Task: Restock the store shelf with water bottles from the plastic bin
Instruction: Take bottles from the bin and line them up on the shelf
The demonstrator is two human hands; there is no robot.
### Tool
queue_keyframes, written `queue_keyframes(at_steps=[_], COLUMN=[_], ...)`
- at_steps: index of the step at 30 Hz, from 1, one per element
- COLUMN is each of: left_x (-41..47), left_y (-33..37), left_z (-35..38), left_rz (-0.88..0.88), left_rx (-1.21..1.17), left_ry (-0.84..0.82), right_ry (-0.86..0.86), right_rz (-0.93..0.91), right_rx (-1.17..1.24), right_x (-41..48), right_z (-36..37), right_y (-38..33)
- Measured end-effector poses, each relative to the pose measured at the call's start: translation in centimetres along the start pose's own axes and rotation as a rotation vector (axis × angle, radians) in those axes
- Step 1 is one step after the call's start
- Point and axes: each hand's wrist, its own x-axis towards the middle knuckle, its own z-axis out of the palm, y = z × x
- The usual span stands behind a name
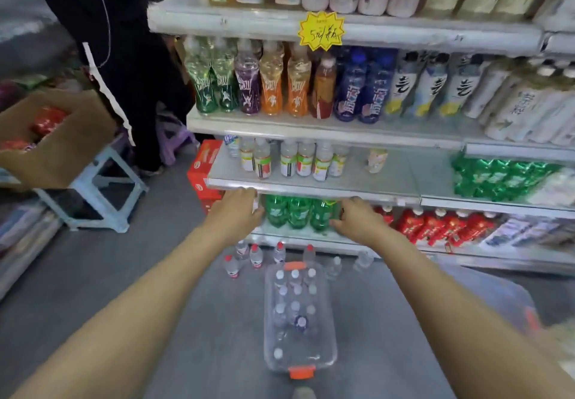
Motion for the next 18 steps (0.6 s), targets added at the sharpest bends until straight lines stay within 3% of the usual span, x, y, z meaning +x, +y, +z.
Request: queue_keyframes(at_steps=[8, 18], left_x=[3.3, -0.3], left_y=[-1.2, -4.2], left_z=[14.4, 33.6], left_rz=[-0.087, -0.149], left_rx=[-0.058, -0.055], left_ry=[-0.235, -0.547], right_ry=[-0.218, -0.457], right_rz=[0.025, 0.130], right_rx=[0.077, 0.074], right_x=[5.8, 8.6], right_z=[11.5, 29.1], right_y=[5.5, 9.7])
